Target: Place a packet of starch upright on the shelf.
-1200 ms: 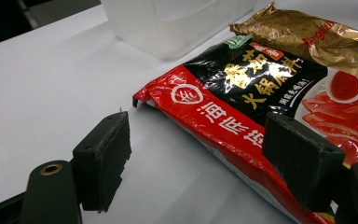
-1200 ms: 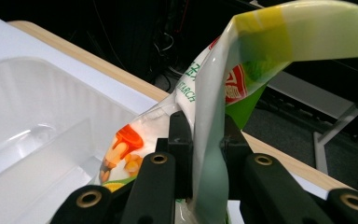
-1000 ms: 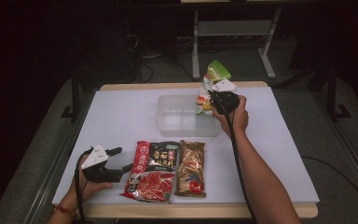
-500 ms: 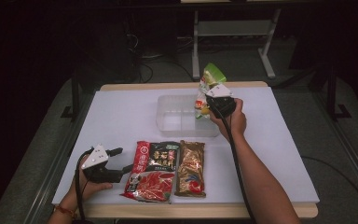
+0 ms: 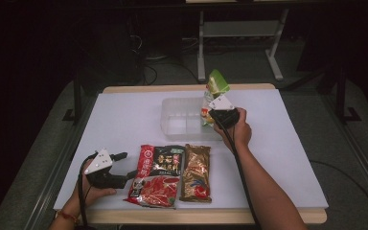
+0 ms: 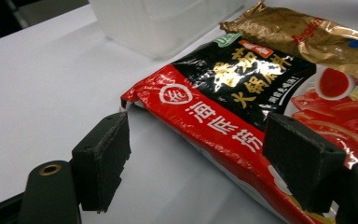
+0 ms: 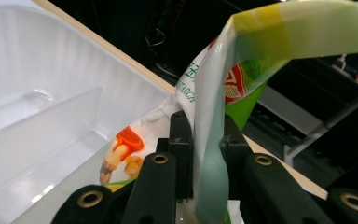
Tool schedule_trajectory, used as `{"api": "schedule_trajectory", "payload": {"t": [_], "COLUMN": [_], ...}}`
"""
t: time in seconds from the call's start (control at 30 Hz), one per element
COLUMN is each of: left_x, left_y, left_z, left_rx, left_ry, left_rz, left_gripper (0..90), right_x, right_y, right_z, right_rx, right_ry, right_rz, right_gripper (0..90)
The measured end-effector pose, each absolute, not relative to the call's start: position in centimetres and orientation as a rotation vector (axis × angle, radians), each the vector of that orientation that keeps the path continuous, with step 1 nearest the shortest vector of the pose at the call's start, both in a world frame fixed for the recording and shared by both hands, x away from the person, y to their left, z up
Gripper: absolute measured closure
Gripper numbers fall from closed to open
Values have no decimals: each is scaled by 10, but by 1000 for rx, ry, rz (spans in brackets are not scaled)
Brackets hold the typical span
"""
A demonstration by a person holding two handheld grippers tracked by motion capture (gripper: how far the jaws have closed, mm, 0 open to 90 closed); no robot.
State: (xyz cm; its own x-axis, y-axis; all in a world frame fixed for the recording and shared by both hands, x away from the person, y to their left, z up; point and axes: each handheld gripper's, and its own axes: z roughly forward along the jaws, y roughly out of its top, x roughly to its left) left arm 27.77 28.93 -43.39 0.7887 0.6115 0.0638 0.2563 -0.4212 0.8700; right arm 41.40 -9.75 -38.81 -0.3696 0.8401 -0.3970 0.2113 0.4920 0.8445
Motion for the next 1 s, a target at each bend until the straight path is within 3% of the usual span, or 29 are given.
{"api": "schedule_trajectory", "payload": {"t": [1.0], "left_x": [276], "left_y": [288], "left_z": [-433], "left_rx": [2015], "left_ry": [633], "left_rz": [448], "left_gripper": [228], "right_x": [399], "right_y": [-110], "right_z": [-425], "right_rx": [788], "right_ry": [1976], "right_rz": [947], "right_gripper": [752]}}
